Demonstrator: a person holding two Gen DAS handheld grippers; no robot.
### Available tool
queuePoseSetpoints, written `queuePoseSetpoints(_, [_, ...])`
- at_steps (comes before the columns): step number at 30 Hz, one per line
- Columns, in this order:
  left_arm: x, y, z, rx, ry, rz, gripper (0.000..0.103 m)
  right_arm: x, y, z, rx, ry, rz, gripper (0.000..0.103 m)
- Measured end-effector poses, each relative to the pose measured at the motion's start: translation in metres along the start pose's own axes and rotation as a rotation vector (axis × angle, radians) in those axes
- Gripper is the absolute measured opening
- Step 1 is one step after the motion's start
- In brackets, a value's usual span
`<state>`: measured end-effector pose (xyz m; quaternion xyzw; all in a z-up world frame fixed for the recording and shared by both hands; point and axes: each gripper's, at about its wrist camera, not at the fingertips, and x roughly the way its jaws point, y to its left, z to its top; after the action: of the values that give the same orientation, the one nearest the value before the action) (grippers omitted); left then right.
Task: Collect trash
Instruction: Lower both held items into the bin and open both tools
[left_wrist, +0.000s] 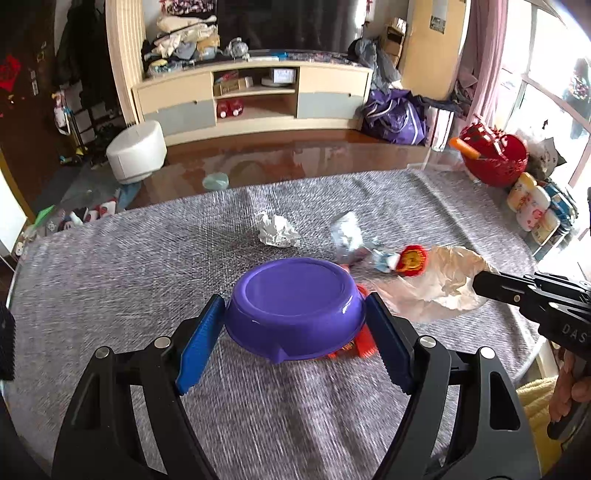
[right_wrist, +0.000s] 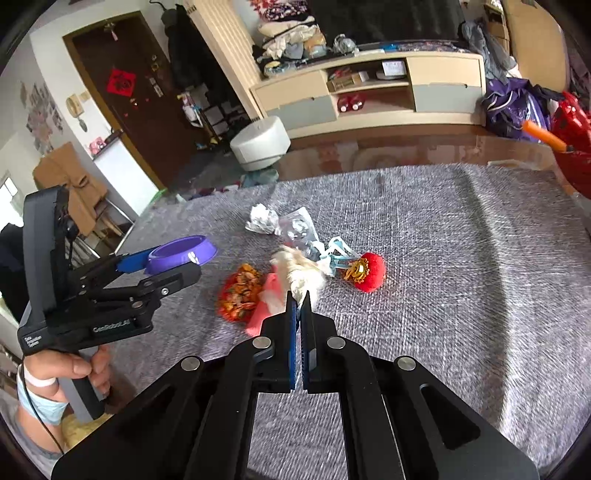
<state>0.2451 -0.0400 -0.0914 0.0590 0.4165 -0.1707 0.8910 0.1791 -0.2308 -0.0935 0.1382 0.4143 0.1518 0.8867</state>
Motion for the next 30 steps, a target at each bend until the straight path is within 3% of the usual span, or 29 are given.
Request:
queuePoseSetpoints(13, [-0.097, -0.045, -0.046, 0.021, -0.094, -0.055, 0.074, -0.083, 0.03, -0.036, -0.043, -0.069, -0.032, 0.004])
queuePoseSetpoints(24, [-0.134, -0.074, -0.118, 0.014, -0.087, -0.096, 0.074, -0.122, 0.046, -0.099, -0.055, -0.055, -0.045, 0.004])
queuePoseSetpoints(30, [-0.136, -0.079, -0.161, 0.015, -0.043, -0.108, 0.074, -0.115, 0.048, -0.14, -0.034, 0.001, -0.036, 0.004])
